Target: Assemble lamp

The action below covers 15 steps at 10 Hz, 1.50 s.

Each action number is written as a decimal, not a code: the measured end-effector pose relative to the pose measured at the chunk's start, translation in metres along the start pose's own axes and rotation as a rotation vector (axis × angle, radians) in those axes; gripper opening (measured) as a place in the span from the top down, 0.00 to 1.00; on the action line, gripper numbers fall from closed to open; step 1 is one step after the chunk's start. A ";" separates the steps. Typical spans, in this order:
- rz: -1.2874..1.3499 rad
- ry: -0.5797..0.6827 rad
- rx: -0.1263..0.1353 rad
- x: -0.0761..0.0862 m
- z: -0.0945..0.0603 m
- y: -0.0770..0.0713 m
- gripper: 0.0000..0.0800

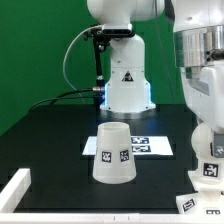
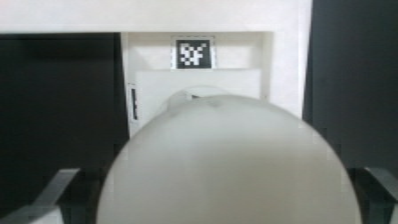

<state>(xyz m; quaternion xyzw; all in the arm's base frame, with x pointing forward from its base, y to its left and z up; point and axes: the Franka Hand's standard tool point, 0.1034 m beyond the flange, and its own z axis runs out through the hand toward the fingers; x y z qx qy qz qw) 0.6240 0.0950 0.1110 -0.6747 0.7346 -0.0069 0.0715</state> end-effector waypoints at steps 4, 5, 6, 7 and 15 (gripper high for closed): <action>0.495 -0.053 0.040 -0.004 -0.001 -0.007 0.28; 0.481 -0.061 0.049 -0.006 -0.001 -0.008 0.28; 0.461 -0.061 0.049 -0.006 -0.001 -0.008 0.28; 0.440 -0.060 0.048 -0.006 -0.001 -0.008 0.26; -0.433 -0.033 0.061 -0.004 0.002 -0.007 0.13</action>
Offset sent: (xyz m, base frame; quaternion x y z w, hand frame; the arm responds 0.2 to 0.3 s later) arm 0.0077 0.0048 0.0027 0.0316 -0.0196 0.3126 0.9492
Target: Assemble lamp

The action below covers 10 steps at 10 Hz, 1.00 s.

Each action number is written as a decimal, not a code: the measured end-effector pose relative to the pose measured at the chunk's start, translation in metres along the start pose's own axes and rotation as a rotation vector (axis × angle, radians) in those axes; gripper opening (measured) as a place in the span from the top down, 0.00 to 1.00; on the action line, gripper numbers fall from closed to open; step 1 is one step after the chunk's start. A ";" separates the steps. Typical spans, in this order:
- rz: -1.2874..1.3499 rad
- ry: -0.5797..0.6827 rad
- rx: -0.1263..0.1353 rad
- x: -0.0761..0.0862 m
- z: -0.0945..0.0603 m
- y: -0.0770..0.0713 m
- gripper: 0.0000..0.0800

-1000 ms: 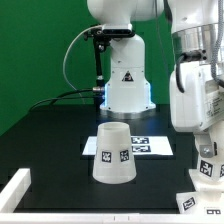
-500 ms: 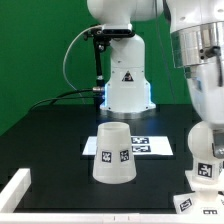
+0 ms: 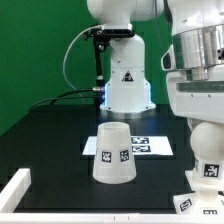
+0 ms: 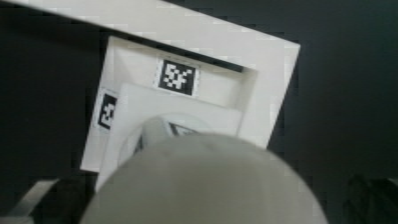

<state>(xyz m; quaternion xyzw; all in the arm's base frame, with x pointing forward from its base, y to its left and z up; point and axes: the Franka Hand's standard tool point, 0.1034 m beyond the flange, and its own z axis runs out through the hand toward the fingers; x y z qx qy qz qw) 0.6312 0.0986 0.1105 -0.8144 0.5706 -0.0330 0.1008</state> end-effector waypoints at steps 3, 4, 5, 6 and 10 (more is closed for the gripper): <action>-0.491 0.008 -0.054 0.003 -0.010 0.001 0.13; -0.616 0.013 -0.068 0.001 -0.009 0.001 0.13; -0.666 0.016 -0.070 -0.002 -0.009 0.000 0.13; -0.724 0.018 -0.074 0.001 -0.009 0.001 0.13; -1.322 0.048 -0.178 -0.003 -0.007 0.003 0.13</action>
Offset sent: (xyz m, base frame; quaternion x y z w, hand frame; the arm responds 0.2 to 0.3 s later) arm 0.0001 0.0174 0.0042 -0.0533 -0.0455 -0.4260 0.9020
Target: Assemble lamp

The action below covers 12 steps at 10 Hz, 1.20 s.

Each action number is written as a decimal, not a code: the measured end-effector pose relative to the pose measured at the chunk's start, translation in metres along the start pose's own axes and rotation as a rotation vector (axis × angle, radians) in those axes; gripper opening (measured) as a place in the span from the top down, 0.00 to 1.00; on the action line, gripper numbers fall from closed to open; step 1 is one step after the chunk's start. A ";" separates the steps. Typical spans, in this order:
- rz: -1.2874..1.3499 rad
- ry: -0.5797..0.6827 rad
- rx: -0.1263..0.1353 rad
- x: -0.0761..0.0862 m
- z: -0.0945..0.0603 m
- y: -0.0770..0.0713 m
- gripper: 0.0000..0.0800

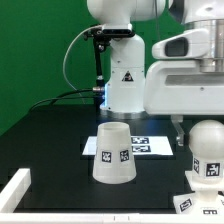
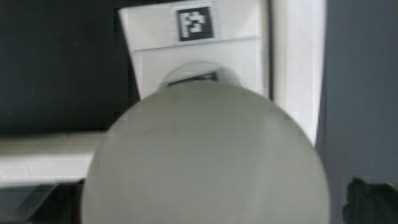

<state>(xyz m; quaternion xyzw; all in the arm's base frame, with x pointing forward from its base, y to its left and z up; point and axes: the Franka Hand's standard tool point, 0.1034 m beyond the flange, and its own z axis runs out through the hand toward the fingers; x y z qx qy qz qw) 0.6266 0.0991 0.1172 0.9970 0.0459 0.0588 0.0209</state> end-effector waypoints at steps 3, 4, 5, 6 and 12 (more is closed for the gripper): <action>-0.249 0.005 -0.012 -0.001 0.000 0.006 0.13; -0.251 0.004 -0.014 -0.001 0.000 0.005 0.13; -0.238 0.004 -0.013 -0.001 0.000 0.005 0.15; -0.223 0.005 -0.013 -0.001 0.000 0.006 0.29; 0.216 0.025 -0.018 0.002 0.000 0.006 0.29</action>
Offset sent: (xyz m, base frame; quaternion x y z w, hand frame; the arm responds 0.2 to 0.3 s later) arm 0.0000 0.0000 0.0000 0.0000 0.0000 -0.1296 0.9916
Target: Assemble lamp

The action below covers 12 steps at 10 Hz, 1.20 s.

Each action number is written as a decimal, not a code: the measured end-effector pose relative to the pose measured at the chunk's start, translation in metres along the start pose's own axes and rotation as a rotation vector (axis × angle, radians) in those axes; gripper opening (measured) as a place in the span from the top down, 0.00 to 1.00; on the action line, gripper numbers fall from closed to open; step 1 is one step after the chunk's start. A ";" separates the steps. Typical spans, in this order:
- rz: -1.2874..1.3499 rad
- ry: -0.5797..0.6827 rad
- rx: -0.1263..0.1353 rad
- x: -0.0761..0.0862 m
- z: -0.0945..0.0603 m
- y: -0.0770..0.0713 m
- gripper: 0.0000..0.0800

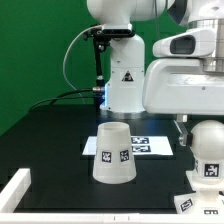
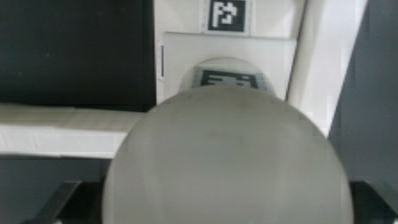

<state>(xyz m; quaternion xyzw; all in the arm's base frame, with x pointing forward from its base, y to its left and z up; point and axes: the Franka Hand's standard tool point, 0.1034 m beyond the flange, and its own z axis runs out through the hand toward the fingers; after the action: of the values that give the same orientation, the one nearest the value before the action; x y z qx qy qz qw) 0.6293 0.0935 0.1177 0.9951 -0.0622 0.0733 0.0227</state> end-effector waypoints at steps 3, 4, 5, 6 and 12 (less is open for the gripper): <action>0.459 0.001 -0.002 0.000 0.001 0.005 0.28; 0.575 0.017 0.010 0.000 0.002 0.005 0.28; 0.597 0.014 0.009 -0.001 0.002 0.005 0.28; 0.654 0.009 0.009 -0.002 0.002 0.005 0.28; 1.446 -0.088 0.071 -0.009 0.004 0.000 0.28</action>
Offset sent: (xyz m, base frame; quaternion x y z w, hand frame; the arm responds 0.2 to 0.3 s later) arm 0.0149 0.0114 -0.0066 0.0995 0.0980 0.4106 0.9011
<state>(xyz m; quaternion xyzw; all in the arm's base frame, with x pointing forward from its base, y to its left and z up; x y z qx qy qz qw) 0.6210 0.0945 0.1128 0.7071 -0.7033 0.0316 -0.0665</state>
